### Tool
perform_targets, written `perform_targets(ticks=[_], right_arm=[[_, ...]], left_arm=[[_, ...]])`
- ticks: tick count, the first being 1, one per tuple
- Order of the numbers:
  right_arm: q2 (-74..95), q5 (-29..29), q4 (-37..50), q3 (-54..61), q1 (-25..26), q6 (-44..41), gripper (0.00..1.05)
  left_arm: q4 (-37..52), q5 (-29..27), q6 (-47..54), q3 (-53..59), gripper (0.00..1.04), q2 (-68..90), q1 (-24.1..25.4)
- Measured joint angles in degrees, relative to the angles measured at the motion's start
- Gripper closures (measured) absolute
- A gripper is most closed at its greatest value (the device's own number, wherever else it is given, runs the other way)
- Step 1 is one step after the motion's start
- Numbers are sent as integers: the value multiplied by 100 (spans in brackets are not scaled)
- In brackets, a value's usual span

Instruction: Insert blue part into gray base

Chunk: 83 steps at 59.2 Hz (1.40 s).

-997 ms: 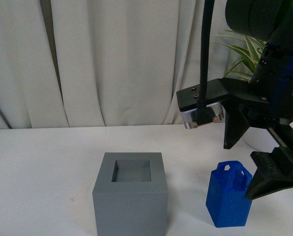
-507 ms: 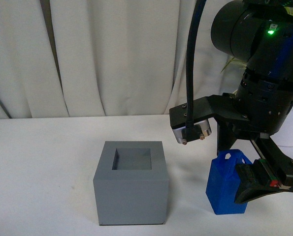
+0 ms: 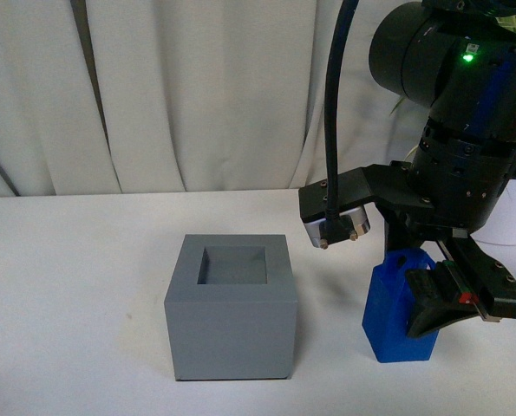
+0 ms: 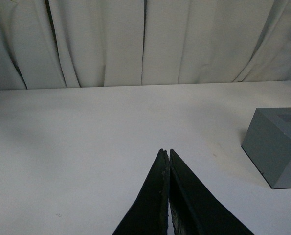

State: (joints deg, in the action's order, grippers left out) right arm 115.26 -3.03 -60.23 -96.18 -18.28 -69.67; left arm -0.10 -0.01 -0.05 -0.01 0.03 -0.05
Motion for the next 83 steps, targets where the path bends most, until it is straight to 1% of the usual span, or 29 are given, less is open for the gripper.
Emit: perform_targets(ticks=[3, 6, 8, 24, 38, 59, 70, 83], right_arm=[[0, -7, -33, -33, 17, 0, 50], [0, -17, -48, -79, 28, -4, 56], [0, -37, -63, -122, 35, -4, 58], [-2, -315, -463, -662, 26, 28, 58], [-7, -474, -1110, -1497, -155, 46, 58], [101, -660, -1838, -2822, -682, 160, 58], [417, -627, -1937, -3167, -1036, 280, 58], [719, -562, -1978, -3368, -1261, 411, 58]], left_arm=[[0, 0, 0, 0, 101, 0, 0], [0, 0, 0, 0, 101, 0, 0], [0, 0, 0, 0, 101, 0, 0], [0, 0, 0, 0, 101, 0, 0], [0, 0, 0, 0, 101, 0, 0], [0, 0, 0, 0, 101, 0, 0], [0, 0, 0, 0, 101, 0, 0], [0, 0, 0, 0, 101, 0, 0]])
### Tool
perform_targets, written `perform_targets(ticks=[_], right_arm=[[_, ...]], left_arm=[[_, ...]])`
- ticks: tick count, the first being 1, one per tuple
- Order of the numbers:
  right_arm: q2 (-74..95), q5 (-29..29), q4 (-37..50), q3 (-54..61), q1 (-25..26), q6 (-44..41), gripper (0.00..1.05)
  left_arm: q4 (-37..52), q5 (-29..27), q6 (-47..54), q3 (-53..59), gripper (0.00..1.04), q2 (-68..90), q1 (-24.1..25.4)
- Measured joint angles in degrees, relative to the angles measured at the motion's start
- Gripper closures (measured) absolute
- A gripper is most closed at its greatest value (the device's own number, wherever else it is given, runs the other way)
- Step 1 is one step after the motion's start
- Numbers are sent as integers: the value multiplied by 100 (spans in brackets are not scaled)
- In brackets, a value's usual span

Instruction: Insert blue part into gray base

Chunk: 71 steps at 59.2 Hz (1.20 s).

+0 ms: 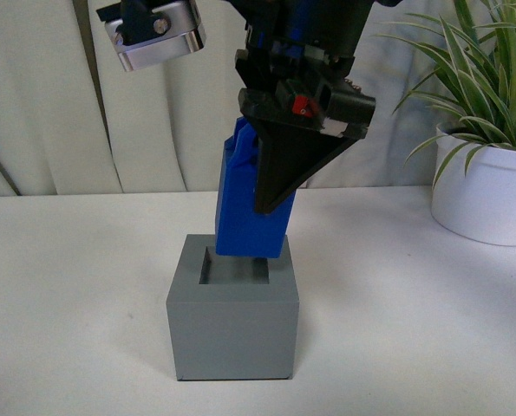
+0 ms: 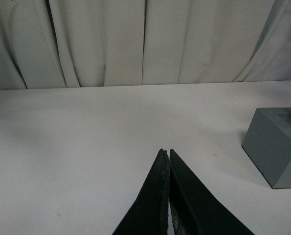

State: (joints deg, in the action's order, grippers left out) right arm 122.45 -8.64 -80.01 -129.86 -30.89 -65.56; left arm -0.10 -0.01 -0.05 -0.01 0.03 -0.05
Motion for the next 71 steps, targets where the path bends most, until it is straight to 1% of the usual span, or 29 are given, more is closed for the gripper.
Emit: perform_targets(ticks=[24, 48, 71], right_arm=[[146, 111, -11, -9, -52, 33, 58], [334, 83, 57, -114, -173, 160, 58], [337, 190, 66, -4, -170, 225, 58]], left_arm=[[0, 0, 0, 0, 101, 0, 0], [0, 0, 0, 0, 101, 0, 0], [0, 0, 0, 0, 101, 0, 0]])
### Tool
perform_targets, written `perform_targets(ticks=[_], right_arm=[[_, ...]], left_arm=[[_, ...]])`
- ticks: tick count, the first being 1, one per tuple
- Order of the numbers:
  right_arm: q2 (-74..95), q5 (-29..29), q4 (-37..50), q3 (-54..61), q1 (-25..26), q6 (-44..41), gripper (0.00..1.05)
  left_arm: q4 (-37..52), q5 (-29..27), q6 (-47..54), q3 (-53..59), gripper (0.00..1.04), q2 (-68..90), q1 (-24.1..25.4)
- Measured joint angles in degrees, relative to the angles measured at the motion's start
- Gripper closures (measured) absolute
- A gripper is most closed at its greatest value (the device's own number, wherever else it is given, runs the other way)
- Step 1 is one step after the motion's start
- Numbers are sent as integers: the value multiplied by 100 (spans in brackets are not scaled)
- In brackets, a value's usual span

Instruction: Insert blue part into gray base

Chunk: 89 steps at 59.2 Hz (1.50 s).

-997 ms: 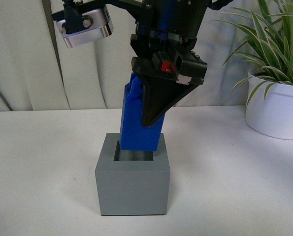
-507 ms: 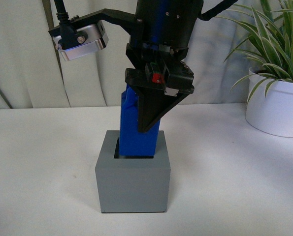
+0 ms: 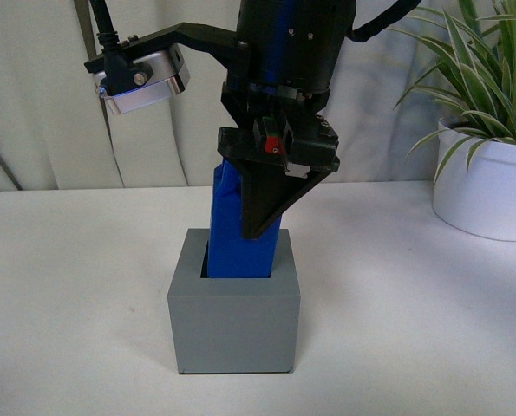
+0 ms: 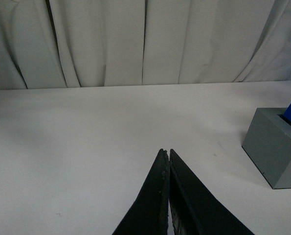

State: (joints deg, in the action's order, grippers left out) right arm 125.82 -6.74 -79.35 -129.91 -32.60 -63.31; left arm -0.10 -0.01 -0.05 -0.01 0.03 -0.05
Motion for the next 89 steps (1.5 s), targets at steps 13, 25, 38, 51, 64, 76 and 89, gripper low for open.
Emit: perform_targets(ticks=[13, 25, 38, 51, 64, 76, 89], right_arm=[[11, 20, 66, 138, 0, 39, 58], [20, -96, 146, 114, 28, 85, 27], [-140, -376, 470, 275, 136, 127, 9], [-1143, -907, 1220, 1394, 323, 210, 9], [-2490, -1648, 2341, 2929, 664, 490, 9], [-3827, -2387, 3652, 4839, 1158, 931, 9], [-5921, -2861, 6321, 7794, 1840, 2376, 9]], left_arm=[[0, 0, 0, 0, 101, 0, 0], [0, 0, 0, 0, 101, 0, 0], [0, 0, 0, 0, 101, 0, 0], [0, 0, 0, 0, 101, 0, 0], [0, 0, 0, 0, 101, 0, 0], [0, 0, 0, 0, 101, 0, 0], [0, 0, 0, 0, 101, 0, 0]])
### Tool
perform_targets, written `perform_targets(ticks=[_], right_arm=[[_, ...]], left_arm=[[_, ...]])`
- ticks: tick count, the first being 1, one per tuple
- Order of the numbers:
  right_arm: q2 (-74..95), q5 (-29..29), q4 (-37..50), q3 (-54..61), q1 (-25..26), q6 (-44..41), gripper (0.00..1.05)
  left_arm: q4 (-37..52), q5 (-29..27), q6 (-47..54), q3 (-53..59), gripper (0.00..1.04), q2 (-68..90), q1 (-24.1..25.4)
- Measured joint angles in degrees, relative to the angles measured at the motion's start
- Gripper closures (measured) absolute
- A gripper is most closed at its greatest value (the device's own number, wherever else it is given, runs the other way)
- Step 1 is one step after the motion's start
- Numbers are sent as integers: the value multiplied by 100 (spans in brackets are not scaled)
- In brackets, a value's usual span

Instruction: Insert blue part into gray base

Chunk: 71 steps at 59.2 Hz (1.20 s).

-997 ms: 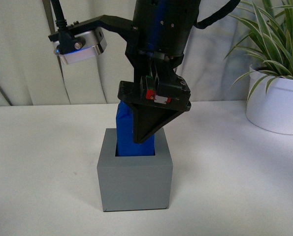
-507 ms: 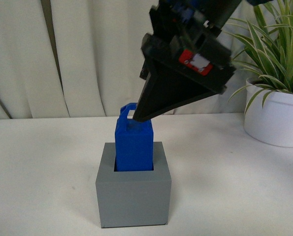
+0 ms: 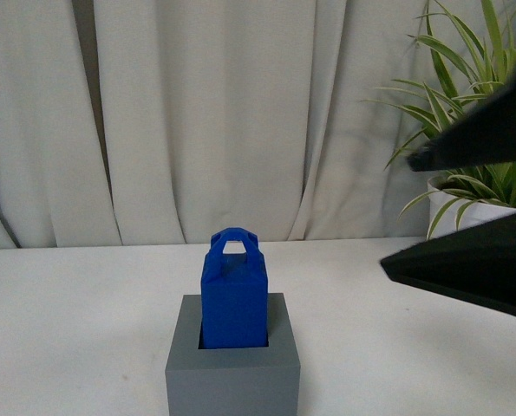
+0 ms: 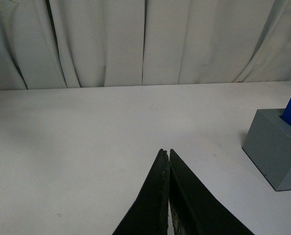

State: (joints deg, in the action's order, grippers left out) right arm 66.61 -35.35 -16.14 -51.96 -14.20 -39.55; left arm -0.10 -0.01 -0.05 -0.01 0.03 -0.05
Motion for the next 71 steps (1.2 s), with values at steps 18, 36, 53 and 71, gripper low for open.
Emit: perform_targets(ticks=[18, 36, 53, 71], right_arm=[[-1834, 1246, 2245, 2704, 350, 1974, 9], [-2345, 2393, 3014, 3276, 306, 2997, 12], [-3047, 4450, 4308, 4308, 450, 3842, 65], [-3786, 3792, 3965, 4712, 1003, 3884, 103]], left_arm=[[0, 0, 0, 0, 101, 0, 0], [0, 0, 0, 0, 101, 0, 0], [0, 2, 0, 0, 101, 0, 0], [0, 0, 0, 0, 101, 0, 0]])
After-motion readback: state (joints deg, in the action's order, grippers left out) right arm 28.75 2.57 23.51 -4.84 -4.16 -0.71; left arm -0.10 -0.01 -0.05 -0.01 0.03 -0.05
